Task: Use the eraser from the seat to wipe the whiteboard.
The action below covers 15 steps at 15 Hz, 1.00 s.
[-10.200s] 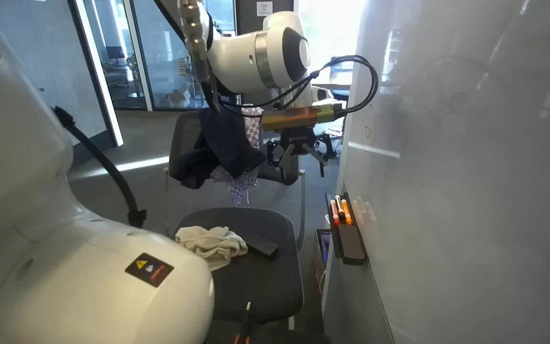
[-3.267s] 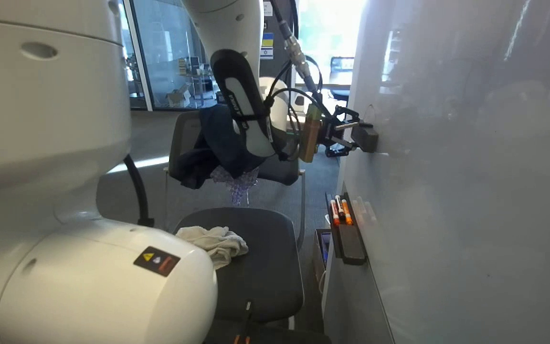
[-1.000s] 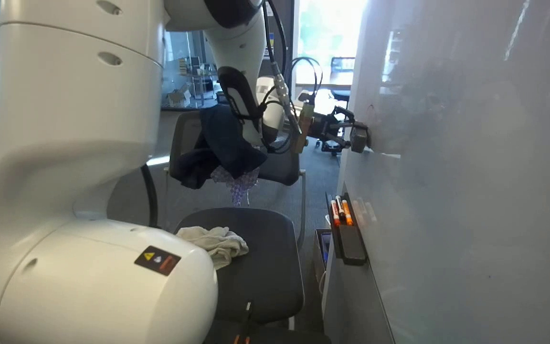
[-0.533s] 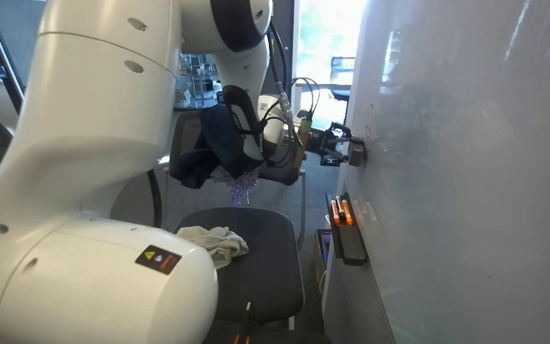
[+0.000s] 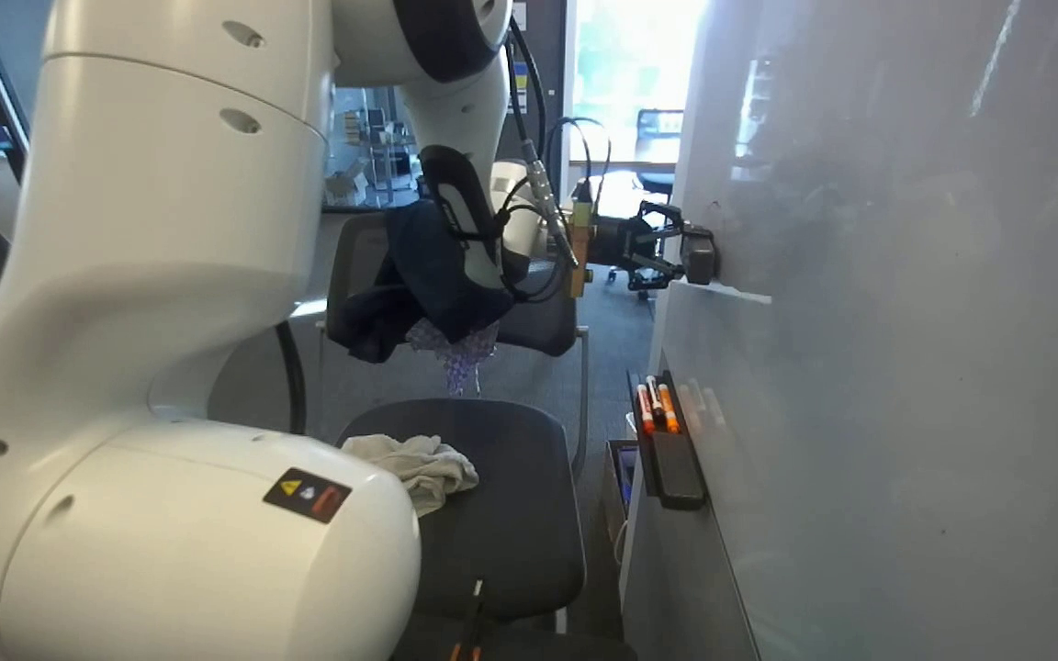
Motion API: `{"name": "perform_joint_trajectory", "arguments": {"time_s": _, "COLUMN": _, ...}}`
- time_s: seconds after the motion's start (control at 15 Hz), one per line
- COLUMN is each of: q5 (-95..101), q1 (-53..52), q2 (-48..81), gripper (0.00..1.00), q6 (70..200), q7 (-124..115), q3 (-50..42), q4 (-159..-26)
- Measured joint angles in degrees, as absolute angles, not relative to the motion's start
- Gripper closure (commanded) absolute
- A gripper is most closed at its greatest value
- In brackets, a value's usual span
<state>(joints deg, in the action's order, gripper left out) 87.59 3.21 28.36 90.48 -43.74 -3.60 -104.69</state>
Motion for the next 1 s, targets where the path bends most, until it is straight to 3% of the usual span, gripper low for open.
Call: {"name": "perform_joint_trajectory", "arguments": {"time_s": 1.0, "q5": 90.2, "q1": 3.8, "q2": 32.3, "gripper": 0.69, "q6": 97.1, "q7": -42.7, "q3": -3.3, "q4": -104.4}}
